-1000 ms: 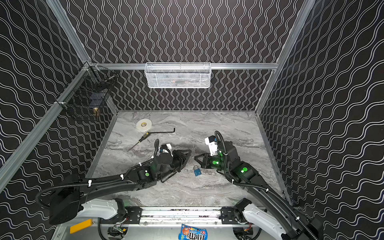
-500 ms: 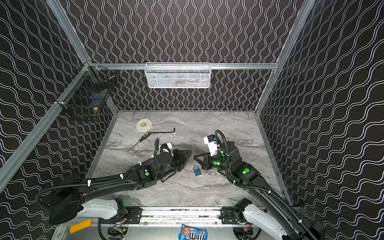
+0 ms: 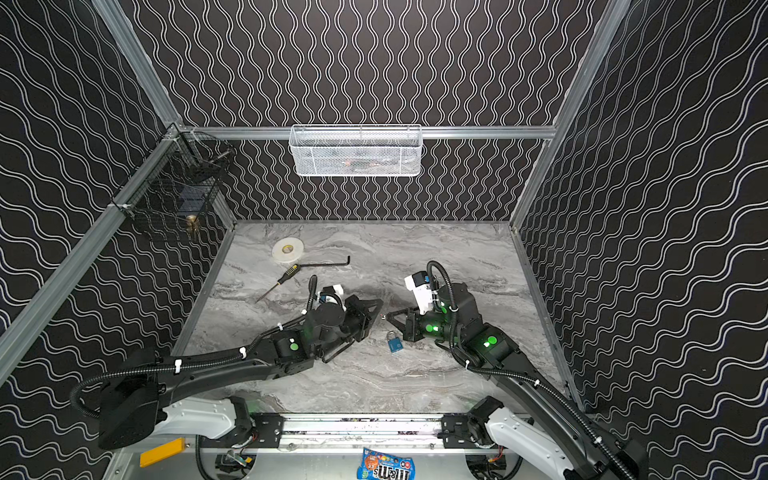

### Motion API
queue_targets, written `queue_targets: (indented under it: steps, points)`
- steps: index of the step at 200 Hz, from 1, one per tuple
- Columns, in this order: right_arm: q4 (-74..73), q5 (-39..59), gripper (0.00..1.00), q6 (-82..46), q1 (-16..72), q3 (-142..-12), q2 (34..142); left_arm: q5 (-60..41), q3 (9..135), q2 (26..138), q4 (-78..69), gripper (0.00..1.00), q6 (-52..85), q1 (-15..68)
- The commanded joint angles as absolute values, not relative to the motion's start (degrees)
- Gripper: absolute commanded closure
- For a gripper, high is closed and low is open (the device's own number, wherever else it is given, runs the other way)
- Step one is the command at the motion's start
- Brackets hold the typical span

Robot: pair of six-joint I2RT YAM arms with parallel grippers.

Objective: Unlock with the key

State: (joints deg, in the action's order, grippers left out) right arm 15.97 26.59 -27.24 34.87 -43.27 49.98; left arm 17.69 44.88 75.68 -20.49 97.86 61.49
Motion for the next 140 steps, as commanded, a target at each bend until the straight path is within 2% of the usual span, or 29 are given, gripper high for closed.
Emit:
queue_targets:
  steps: [1, 13, 28, 43, 60, 94, 140]
  points:
    - [15.55, 25.62, 0.84, -26.41, 34.92, -44.58, 49.84, 16.99, 45.16, 75.35, -20.64, 1.0, 96.12, 61.1]
    - [16.16, 24.75, 0.76, -26.38, 34.92, -45.13, 49.72, 16.81, 45.22, 75.11, -20.31, 1.0, 95.07, 60.71]
    - [17.06, 23.86, 0.59, -26.33, 34.94, -45.91, 49.36, 16.7, 45.26, 74.5, -20.04, 1.0, 92.88, 60.07]
    - [18.04, 23.13, 0.53, -26.43, 34.91, -46.81, 48.99, 16.66, 45.79, 73.65, -18.97, 1.0, 88.93, 59.21]
    - [18.91, 22.65, 0.42, -27.13, 34.89, -47.79, 48.89, 15.19, 46.72, 72.53, -16.39, 1.0, 83.89, 57.59]
    - [20.21, 25.09, 0.34, -29.2, 34.81, -51.24, 50.13, 15.46, 43.95, 69.38, -21.02, 1.0, 72.51, 55.6]
    - [18.56, 29.92, 0.34, -33.04, 34.72, -52.85, 53.6, 7.32, 44.89, 66.77, -23.56, 1.0, 54.18, 51.04]
